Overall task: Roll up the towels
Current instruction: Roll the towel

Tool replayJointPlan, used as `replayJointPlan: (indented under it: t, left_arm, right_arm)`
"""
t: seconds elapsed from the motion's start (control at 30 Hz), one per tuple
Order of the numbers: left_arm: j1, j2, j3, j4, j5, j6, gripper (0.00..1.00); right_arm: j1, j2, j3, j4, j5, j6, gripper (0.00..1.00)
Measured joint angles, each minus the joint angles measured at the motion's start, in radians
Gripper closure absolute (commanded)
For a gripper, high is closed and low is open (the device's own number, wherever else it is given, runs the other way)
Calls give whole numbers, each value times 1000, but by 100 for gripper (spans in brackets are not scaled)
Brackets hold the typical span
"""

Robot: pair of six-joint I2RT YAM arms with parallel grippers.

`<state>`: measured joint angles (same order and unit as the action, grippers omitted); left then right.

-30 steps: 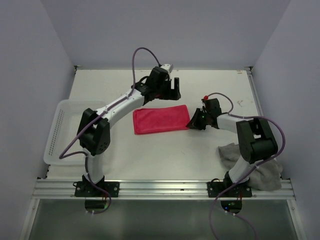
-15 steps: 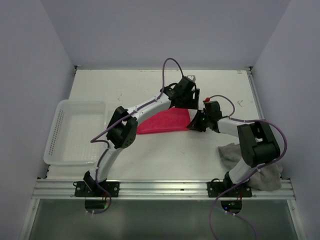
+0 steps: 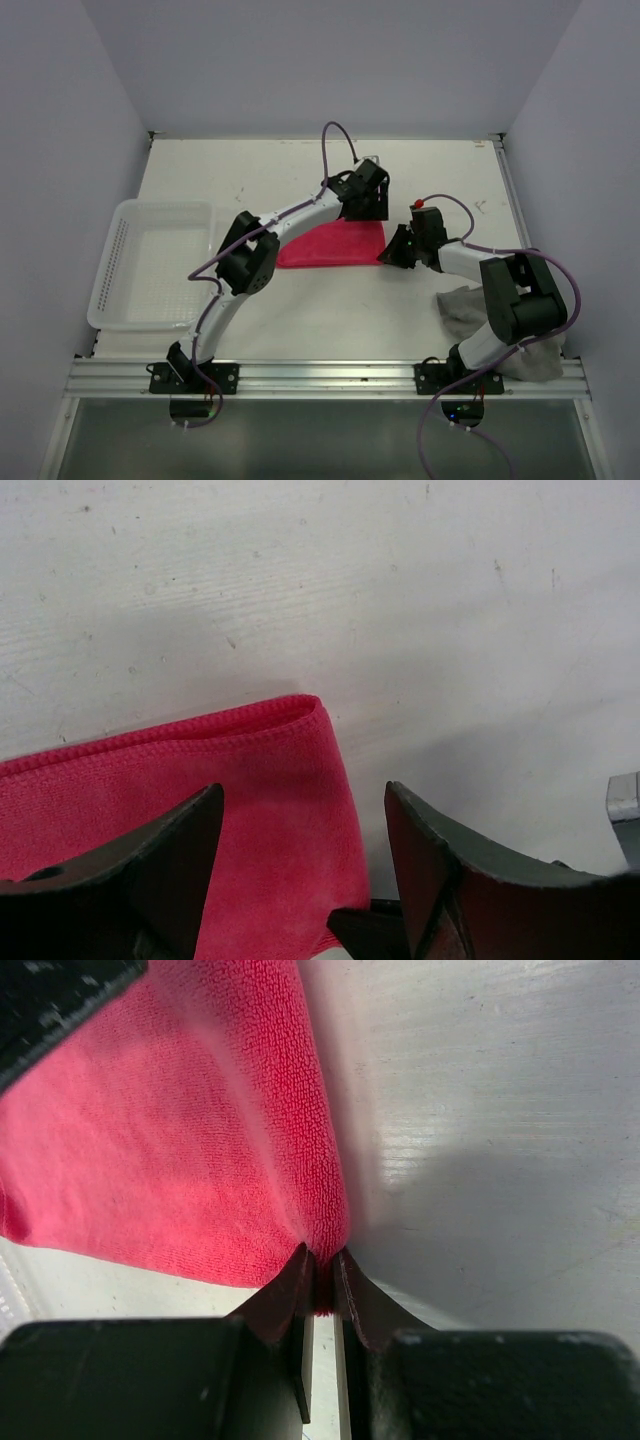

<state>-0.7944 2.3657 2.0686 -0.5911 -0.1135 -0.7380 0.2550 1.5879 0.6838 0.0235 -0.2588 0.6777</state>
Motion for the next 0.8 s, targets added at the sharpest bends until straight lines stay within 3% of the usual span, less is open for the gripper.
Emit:
replayJointPlan:
  t: [0.8]
  left_arm:
    - [0, 148, 141, -4, -3, -63, 51]
  right_arm:
    - [14, -1, -3, 8, 12, -4, 100]
